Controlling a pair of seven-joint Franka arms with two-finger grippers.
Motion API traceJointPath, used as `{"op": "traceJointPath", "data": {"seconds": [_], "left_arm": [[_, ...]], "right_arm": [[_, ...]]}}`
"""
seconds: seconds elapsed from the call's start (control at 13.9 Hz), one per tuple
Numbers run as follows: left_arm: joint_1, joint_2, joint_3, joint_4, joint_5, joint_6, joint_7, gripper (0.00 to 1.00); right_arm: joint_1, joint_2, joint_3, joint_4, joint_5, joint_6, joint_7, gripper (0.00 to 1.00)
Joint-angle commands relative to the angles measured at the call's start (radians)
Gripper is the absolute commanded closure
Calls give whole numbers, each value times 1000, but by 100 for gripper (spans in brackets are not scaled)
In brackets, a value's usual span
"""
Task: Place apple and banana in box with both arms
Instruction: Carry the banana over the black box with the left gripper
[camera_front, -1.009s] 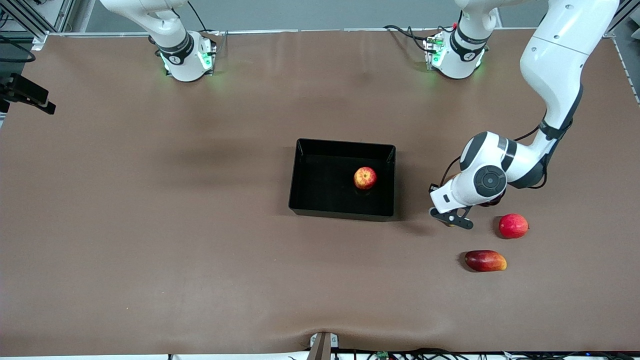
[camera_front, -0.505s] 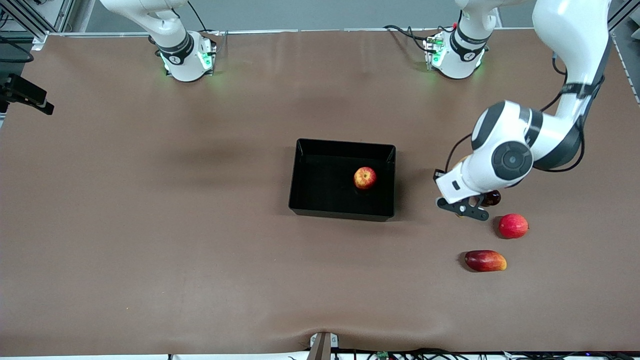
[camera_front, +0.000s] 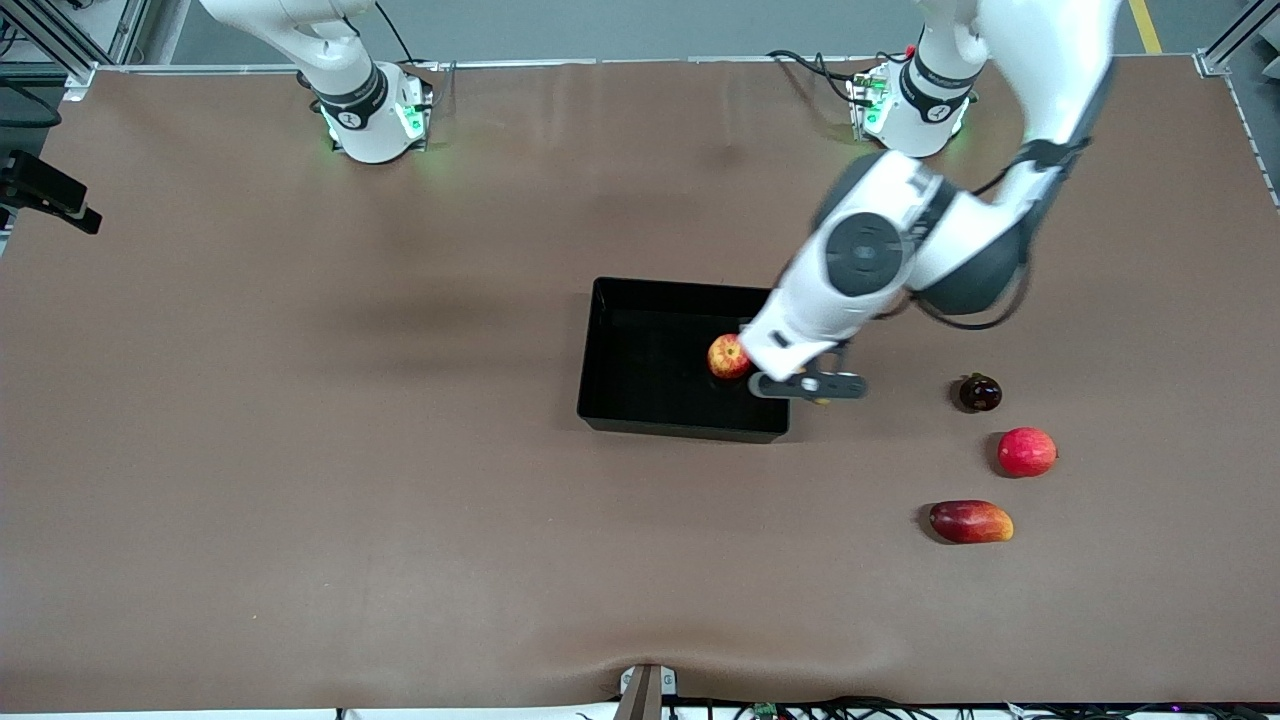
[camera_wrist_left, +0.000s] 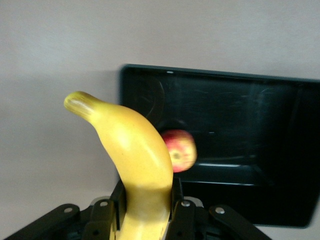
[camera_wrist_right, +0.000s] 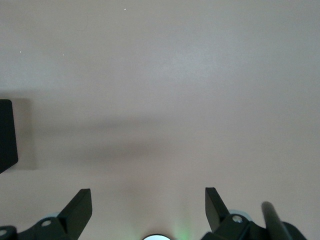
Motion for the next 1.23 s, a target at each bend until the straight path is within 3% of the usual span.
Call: {"op": "traceJointPath", "data": {"seconds": [0.0,0.36,0.72,1.15], "left_arm": [[-81,134,9,166,-6,-14,-130,100],[-178,214,14,179,4,136,-287,100],[-362,254,216,180,-2,236,-291,100],[-387,326,219,179,-2,320,-298,100]], "right_arm": [[-15,-3,7,-4,18,7,3,0],[-15,-2,7,-2,19,7,3,0],[-15,0,7,-2,32,7,3,0],[-18,1,7,-2,33,6,4,0]]}}
